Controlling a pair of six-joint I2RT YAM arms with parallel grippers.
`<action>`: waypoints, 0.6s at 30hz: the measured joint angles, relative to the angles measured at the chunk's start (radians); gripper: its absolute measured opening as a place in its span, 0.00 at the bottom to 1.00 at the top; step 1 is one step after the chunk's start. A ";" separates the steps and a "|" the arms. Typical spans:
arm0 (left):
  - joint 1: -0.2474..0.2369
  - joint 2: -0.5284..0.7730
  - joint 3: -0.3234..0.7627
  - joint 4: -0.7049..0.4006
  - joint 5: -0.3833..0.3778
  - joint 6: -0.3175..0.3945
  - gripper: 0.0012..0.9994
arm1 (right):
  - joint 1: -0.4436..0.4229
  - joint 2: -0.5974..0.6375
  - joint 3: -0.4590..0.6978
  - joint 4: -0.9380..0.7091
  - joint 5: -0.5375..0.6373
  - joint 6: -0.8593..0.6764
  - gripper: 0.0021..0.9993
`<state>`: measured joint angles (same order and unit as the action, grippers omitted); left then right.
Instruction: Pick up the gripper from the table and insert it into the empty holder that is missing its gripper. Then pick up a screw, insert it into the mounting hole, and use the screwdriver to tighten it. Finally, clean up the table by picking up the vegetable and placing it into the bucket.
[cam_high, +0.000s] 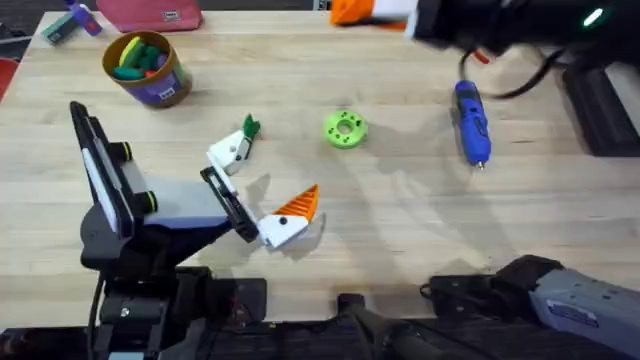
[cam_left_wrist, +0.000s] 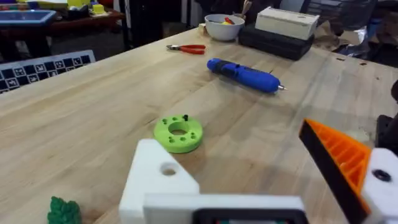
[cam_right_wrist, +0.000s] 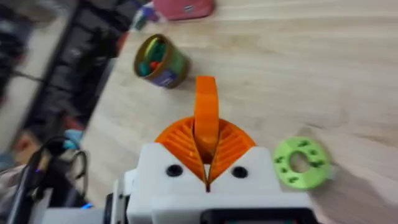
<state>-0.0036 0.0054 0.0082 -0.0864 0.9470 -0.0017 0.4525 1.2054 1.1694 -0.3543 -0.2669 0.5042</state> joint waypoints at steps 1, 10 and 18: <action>0.000 0.000 0.000 0.000 0.000 0.000 0.99 | -0.008 -0.002 -0.055 0.070 -0.052 0.020 0.01; 0.000 0.000 0.000 0.000 0.000 0.000 0.99 | -0.083 0.019 -0.471 0.590 -0.413 0.298 0.01; 0.000 0.000 0.000 0.000 0.000 0.000 0.99 | -0.093 0.081 -0.529 0.728 -0.622 0.424 0.01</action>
<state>-0.0036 0.0053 0.0084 -0.0864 0.9470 -0.0017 0.3599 1.2861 0.6399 0.3738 -0.8885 0.9282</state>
